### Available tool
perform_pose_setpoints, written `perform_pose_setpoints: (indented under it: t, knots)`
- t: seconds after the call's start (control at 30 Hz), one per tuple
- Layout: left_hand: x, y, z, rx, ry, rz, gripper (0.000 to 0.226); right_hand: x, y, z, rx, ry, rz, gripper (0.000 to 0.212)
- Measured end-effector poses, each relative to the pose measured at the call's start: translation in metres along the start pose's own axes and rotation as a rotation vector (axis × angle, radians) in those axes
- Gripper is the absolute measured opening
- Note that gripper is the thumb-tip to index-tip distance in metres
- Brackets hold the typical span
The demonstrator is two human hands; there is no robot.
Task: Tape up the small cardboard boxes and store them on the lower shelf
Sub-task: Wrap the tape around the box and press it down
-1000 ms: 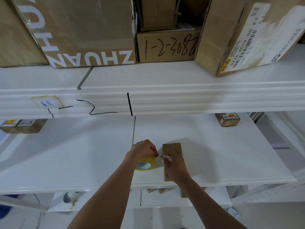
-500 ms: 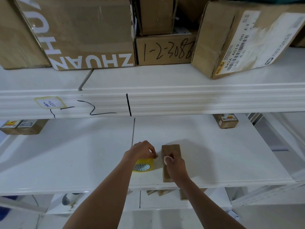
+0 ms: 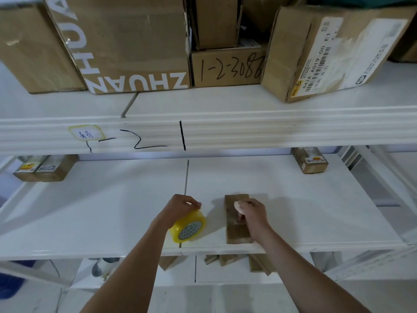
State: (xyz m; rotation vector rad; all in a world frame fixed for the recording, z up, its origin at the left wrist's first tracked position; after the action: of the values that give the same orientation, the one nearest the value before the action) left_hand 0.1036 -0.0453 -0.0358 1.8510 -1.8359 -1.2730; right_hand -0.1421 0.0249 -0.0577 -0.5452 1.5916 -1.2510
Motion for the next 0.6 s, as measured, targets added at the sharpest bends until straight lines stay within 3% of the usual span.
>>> perform_pose_setpoints:
  t: [0.13,0.33,0.47,0.6]
  knots:
    - [-0.011,-0.006,0.007,-0.196,0.070,-0.071,0.014,0.008,-0.005,-0.035,0.062,0.181,-0.038,0.009]
    - [-0.025,-0.009,0.022,-0.382,0.150,-0.169,0.022,-0.001,0.016,-0.082,-0.551,0.276,-0.108,0.019]
    - [-0.035,-0.003,0.031,-0.421,0.149,-0.178,0.022,-0.006,0.019,-0.084,-0.699,0.284,-0.096,0.023]
    - [-0.045,-0.002,0.034,-0.449,0.142,-0.168,0.018,-0.018,-0.008,-0.066,-0.969,0.412,-0.187,0.032]
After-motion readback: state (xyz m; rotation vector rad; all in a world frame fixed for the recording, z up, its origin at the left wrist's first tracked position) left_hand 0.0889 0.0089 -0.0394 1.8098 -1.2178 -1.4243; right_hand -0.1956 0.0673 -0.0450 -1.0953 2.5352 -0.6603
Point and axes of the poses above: each hand's wrist, its own x-axis towards the middle knuckle, its own z-axis out of the palm, y = z × x, the point moved 3 cm from there along x, towards the middle knuckle, and after that the axes turned 9 degrees about x, right-handed, at the moved point
